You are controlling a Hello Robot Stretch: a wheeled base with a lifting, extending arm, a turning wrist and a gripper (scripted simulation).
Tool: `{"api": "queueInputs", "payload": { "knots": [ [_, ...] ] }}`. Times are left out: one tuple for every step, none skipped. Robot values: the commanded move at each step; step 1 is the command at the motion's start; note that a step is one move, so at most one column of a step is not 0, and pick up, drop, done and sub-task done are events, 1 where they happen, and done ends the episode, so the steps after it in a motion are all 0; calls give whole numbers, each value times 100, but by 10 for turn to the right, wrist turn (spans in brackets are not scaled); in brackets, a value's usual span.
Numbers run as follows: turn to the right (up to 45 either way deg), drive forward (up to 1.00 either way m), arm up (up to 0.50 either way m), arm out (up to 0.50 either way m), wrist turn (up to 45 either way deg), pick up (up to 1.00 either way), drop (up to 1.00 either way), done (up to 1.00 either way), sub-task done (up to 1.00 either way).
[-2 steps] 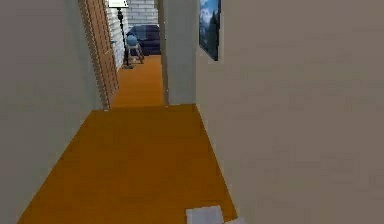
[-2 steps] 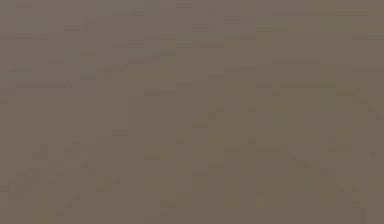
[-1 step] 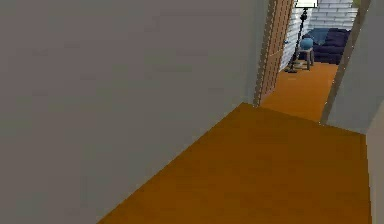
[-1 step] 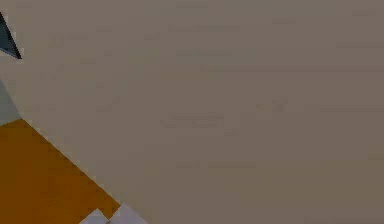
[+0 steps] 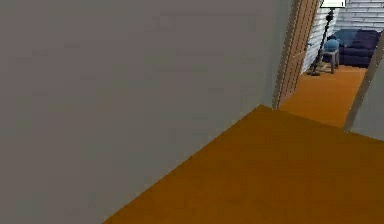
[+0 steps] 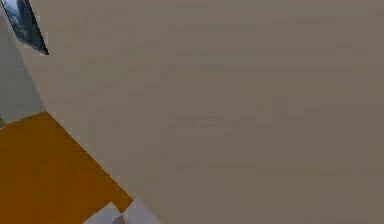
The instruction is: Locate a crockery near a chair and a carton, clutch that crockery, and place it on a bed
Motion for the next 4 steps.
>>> {"api": "queueInputs", "payload": {
  "knots": [
    [0, 60, 0, 0, 0, 0, 0, 0, 0],
    [-360, 0, 0, 0, 0, 0, 0, 0, 0],
    [0, 5, 0, 0, 0, 0, 0, 0, 0],
    [450, 0, 0, 0, 0, 0, 0, 0, 0]
  ]
}}
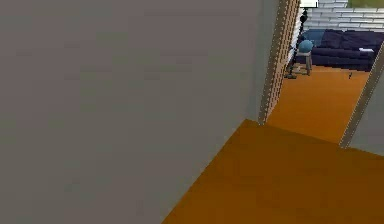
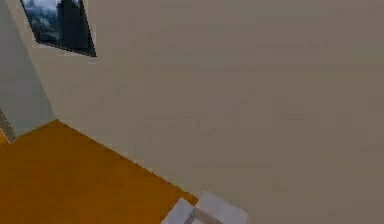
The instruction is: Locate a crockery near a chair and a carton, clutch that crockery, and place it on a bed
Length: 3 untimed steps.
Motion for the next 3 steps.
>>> {"api": "queueInputs", "payload": {
  "knots": [
    [300, 0, 0, 0, 0, 0, 0, 0, 0],
    [0, 100, 0, 0, 0, 0, 0, 0, 0],
    [30, 0, 0, 0, 0, 0, 0, 0, 0]
  ]
}}
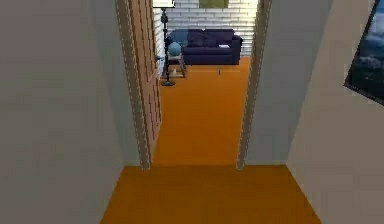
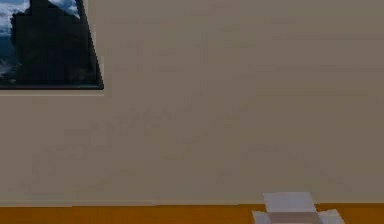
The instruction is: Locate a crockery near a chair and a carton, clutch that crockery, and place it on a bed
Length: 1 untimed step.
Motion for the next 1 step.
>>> {"api": "queueInputs", "payload": {
  "knots": [
    [0, 100, 0, 0, 0, 0, 0, 0, 0]
  ]
}}
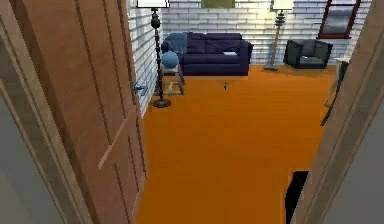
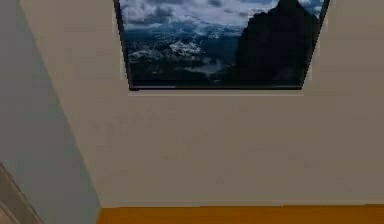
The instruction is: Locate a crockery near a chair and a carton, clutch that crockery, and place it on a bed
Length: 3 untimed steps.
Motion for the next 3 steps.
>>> {"api": "queueInputs", "payload": {
  "knots": [
    [0, 70, 0, 0, 0, 0, 0, 0, 0],
    [270, 0, 0, 0, 0, 0, 0, 0, 0],
    [0, 80, 0, 0, 0, 0, 0, 0, 0]
  ]
}}
